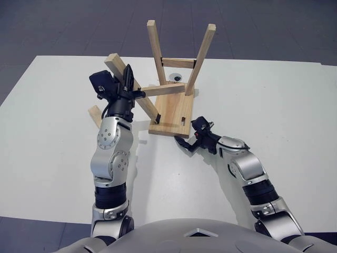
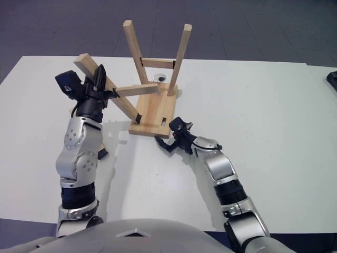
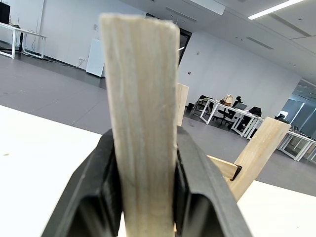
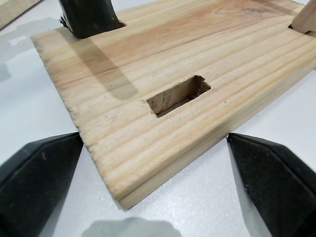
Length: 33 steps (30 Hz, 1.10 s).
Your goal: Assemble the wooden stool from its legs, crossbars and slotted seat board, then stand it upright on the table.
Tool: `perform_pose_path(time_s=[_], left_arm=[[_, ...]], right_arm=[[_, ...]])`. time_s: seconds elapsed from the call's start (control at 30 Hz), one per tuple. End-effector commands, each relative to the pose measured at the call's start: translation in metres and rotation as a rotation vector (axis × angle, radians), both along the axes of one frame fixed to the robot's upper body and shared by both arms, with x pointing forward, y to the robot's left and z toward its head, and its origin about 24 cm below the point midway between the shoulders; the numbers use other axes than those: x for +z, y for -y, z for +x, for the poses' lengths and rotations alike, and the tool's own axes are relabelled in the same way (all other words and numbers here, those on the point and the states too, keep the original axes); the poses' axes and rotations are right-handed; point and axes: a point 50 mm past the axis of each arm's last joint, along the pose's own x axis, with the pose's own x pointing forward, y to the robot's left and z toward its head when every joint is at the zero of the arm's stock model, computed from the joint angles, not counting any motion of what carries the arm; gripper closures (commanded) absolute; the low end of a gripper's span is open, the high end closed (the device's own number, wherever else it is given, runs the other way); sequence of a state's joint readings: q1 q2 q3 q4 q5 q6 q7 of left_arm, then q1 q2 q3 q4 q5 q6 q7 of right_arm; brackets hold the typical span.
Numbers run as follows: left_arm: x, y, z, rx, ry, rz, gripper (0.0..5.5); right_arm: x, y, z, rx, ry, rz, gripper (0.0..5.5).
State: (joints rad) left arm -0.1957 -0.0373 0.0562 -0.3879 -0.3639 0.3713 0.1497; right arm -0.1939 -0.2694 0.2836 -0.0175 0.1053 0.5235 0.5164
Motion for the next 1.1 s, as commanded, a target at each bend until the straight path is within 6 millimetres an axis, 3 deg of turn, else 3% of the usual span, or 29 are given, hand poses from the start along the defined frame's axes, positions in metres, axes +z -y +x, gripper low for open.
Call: perform_pose_path(time_s=[0.03,0.3,0.5,0.83,1.1], left_arm=[[-0.016,0.004,0.006,-0.017,-0.132,0.017,4.46],[-0.036,0.001,0.001,0.000,-0.213,0.097,4.46],[-0.052,-0.011,0.005,0.068,-0.316,-0.013,4.45],[-0.047,-0.011,0.013,0.061,-0.316,-0.045,4.45],[-0.013,0.004,0.013,-0.013,-0.147,0.025,4.46]], right_arm=[[-0.009,-0.001,-0.004,-0.012,-0.050,-0.007,0.10],[-0.009,-0.004,-0.002,-0.018,-0.052,-0.012,0.10],[-0.010,-0.005,0.000,-0.019,-0.056,-0.022,0.10],[-0.013,-0.005,0.000,-0.017,-0.064,-0.035,0.10],[-0.021,-0.009,-0.009,0.028,-0.096,-0.065,0.10]])
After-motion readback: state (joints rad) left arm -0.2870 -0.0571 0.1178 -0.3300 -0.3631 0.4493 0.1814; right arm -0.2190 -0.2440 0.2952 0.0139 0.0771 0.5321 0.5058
